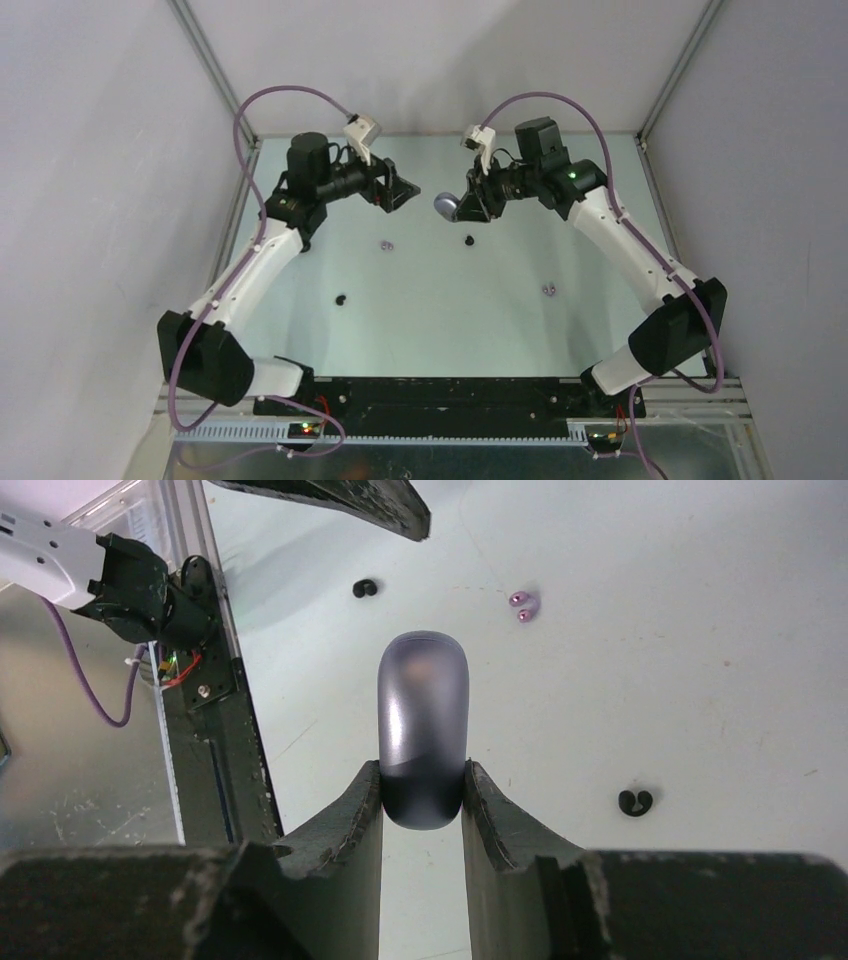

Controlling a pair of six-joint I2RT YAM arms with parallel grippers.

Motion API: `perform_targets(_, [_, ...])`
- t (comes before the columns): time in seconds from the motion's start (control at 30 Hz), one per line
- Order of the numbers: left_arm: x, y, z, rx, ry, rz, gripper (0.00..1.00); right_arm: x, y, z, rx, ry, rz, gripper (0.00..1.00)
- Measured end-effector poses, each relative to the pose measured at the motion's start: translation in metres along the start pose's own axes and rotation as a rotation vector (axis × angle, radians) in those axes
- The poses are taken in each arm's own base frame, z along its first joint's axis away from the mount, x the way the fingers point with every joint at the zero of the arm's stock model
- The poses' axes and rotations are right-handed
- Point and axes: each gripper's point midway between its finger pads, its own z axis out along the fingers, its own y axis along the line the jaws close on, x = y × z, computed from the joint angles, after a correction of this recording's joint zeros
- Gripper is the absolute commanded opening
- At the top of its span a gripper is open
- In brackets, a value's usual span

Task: Insert the wireless bluetooth earbuds into the charging case
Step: Pick up the charging case at the center of the board.

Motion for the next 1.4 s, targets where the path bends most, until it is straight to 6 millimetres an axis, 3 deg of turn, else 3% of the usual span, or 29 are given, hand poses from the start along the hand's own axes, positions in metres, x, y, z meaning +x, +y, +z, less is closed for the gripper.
perform_targets(0.17, [-0.009, -0.015, 0.003, 0.137, -0.035, -0.104, 0.99, -0.005, 0.003, -0.008, 0.012, -0.019, -0.016, 0.01])
perform_targets(0.4, [0.02, -0.04, 0.001, 0.312, -0.001, -0.118, 0.99, -0.004, 0.008, -0.009, -0.02, -0.032, 0.0, 0.02])
perform_targets(0.67, [0.05, -0.104, -0.014, 0.587, 0.057, 0.077, 0.99, -0.007, 0.039, -0.001, -0.22, -0.054, 0.041, 0.02])
perform_targets(0.8, [0.067, -0.124, -0.018, 0.665, 0.093, 0.136, 0.99, 0.0, 0.051, 0.013, -0.316, -0.03, 0.079, 0.02])
perform_targets(0.9, [0.072, -0.127, -0.021, 0.687, 0.101, 0.153, 0.99, 0.006, 0.058, 0.021, -0.366, -0.012, 0.101, 0.02])
perform_targets(1.07, [0.075, -0.132, -0.025, 0.724, 0.102, 0.156, 0.89, 0.011, 0.066, 0.026, -0.4, 0.001, 0.111, 0.02])
perform_targets(1.4, [0.065, -0.137, -0.026, 0.749, 0.06, 0.133, 0.84, 0.018, 0.057, 0.028, -0.406, -0.025, 0.13, 0.03])
